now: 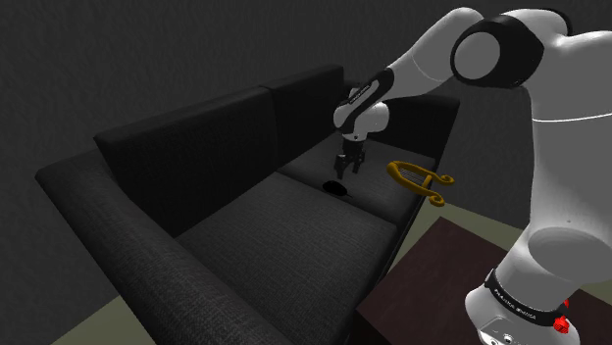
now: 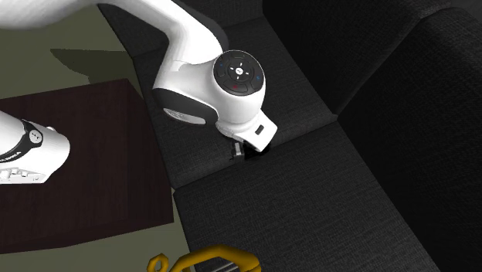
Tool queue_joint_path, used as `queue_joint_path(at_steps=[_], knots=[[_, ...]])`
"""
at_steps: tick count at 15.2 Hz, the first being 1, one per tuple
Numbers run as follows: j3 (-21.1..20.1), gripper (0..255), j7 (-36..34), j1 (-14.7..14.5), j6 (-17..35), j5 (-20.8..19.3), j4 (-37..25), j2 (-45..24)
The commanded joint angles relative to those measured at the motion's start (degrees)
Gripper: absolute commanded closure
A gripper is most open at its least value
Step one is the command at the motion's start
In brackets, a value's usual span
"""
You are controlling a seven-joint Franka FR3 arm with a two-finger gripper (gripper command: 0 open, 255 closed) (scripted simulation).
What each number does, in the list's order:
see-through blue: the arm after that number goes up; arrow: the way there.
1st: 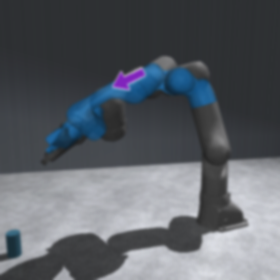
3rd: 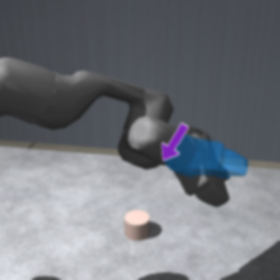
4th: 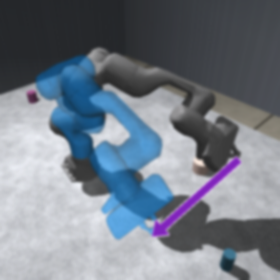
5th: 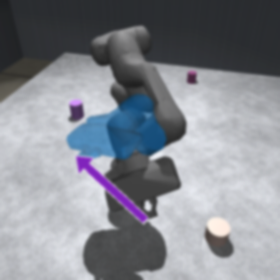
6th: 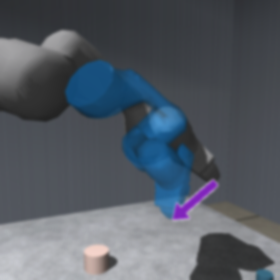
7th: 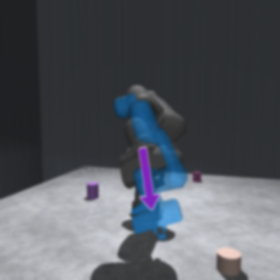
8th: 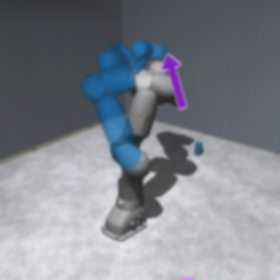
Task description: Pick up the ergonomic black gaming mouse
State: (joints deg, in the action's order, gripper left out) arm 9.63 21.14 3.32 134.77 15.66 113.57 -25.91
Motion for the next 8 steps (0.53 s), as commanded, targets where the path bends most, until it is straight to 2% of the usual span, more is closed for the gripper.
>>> queue_joint_path(at_steps=[1,4,8], knots=[[-0.6,0,0.8,0.7,0.9,1.0,-3.2,-4.5],[-1.5,0,1.4,1.8,0.9,2.0,-9.8,-11.4],[-2.0,0,1.9,2.2,2.7,2.6,-10.4,-13.8]])
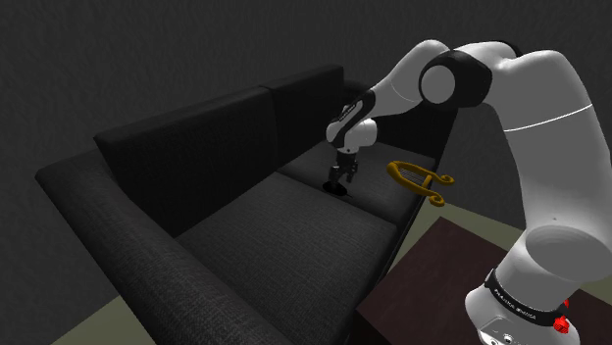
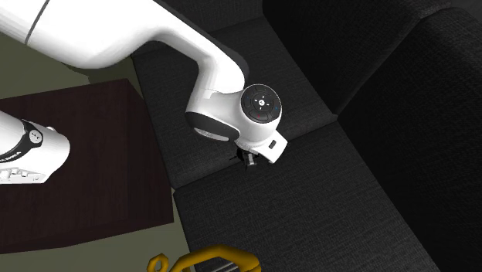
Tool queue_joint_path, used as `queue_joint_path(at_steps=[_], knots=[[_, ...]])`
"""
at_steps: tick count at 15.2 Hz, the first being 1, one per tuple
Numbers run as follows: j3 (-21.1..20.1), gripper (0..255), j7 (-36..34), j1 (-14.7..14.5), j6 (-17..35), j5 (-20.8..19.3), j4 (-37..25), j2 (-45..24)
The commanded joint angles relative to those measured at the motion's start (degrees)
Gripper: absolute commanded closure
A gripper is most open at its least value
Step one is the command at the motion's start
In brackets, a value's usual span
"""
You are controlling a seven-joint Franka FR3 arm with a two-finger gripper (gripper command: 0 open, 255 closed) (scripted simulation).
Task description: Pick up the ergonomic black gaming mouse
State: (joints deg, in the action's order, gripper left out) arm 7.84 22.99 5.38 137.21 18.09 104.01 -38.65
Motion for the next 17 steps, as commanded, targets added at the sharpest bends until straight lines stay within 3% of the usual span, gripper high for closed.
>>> queue_joint_path(at_steps=[1,6,7,17], knots=[[-0.3,0,0.2,0.2,0.7,0.3,-1.0,-1.7],[-0.6,0,0.6,0.4,1.9,0.7,-1.5,-3.3],[-0.6,255,0.6,0.4,1.9,0.7,-1.5,-3.3],[-0.5,255,0.4,0.3,1.4,0.5,-1.3,-2.7]])
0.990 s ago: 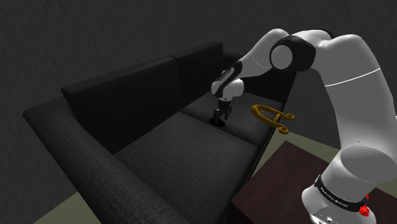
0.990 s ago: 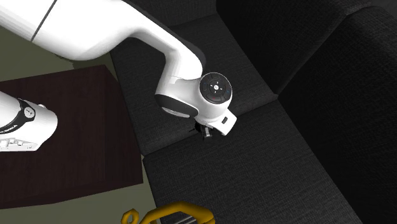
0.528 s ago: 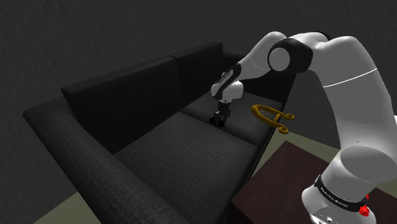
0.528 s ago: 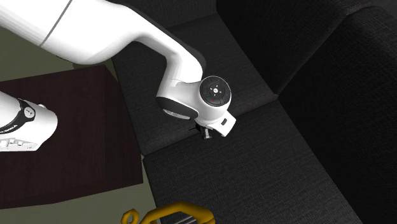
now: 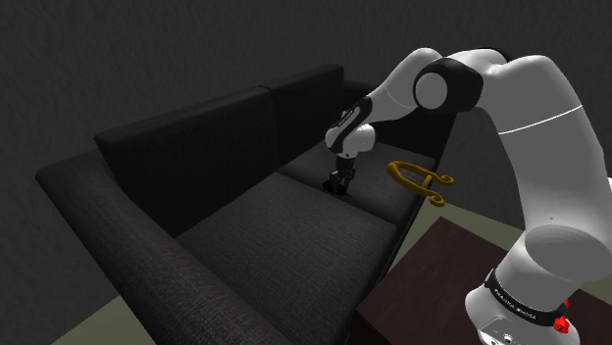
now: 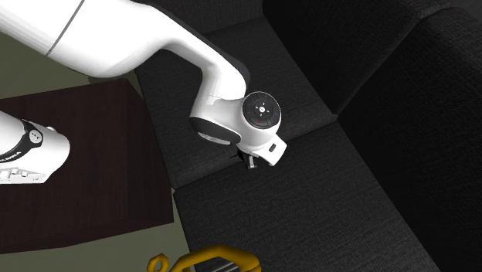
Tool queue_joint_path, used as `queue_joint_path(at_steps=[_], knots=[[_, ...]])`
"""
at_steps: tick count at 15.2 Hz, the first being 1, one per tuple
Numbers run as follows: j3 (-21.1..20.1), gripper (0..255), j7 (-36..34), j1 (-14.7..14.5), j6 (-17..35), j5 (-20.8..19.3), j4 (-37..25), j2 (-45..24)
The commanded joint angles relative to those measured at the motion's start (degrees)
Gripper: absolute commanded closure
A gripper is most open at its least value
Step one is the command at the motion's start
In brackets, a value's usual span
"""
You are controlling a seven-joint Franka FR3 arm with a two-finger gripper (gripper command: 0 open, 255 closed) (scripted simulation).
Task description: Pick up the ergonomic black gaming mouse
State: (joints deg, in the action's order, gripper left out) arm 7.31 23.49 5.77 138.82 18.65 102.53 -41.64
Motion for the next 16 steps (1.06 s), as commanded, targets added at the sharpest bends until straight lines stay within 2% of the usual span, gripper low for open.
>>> queue_joint_path(at_steps=[1,16], knots=[[0.2,255,-0.2,-0.1,-0.6,-0.2,0.4,0.9],[1.7,255,-2.1,-1.2,-6.9,-2.2,1.7,8.7]])
